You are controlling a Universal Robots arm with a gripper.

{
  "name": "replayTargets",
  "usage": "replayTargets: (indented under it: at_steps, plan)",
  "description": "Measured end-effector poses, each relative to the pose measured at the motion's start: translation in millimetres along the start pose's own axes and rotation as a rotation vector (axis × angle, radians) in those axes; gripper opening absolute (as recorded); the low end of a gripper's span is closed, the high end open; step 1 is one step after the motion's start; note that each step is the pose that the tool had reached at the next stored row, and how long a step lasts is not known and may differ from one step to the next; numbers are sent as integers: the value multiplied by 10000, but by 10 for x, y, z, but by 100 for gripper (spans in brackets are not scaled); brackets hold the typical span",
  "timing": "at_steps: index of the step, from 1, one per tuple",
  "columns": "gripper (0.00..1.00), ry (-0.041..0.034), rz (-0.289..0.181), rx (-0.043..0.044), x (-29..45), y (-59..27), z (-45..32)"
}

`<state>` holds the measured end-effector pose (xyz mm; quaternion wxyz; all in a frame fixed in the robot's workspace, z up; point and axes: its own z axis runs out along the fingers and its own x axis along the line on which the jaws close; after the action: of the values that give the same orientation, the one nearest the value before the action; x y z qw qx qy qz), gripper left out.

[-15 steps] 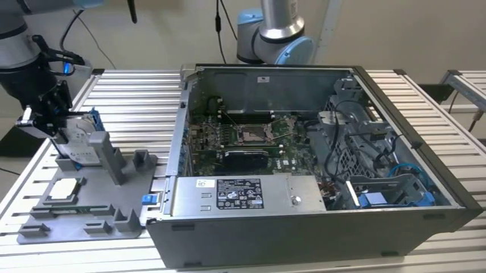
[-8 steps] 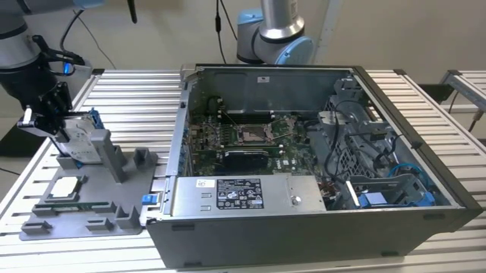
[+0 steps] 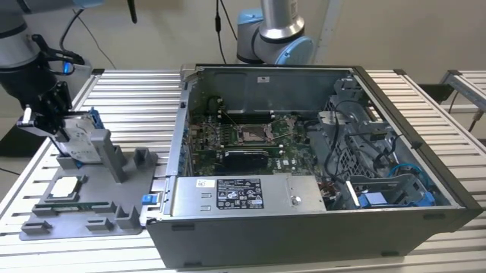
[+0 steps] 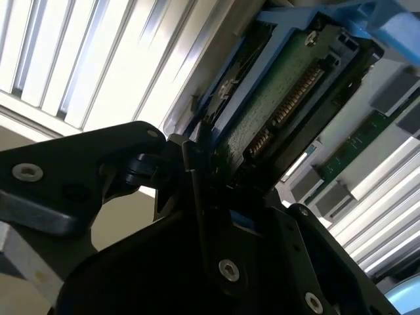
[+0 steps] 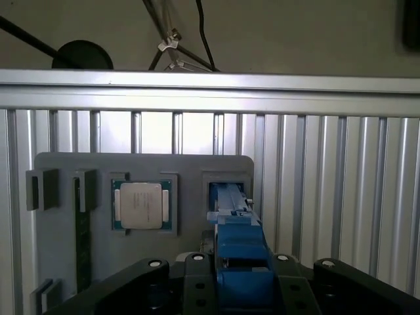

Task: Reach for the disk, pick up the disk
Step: 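Pick up the disk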

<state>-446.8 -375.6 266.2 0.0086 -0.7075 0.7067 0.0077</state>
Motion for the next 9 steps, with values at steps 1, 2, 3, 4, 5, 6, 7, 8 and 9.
replayTargets:
  at_steps: [1, 2, 3, 4, 5, 6, 7, 8, 9]
  plan:
    - [0, 1, 0, -3, 0, 0, -7]
    - [0, 1, 0, -2, 0, 0, -13]
    - [0, 1, 0, -2, 0, 0, -21]
    - [0, 1, 0, -2, -1, 0, -30]
    - [0, 1, 0, -2, -1, 0, -39]
    - [0, 1, -1, -1, -1, 0, -48]
    - [0, 1, -1, -1, -1, 0, -58]
    - [0, 1, 0, -2, -1, 0, -68]
    - [0, 1, 0, -1, -2, 0, -78]
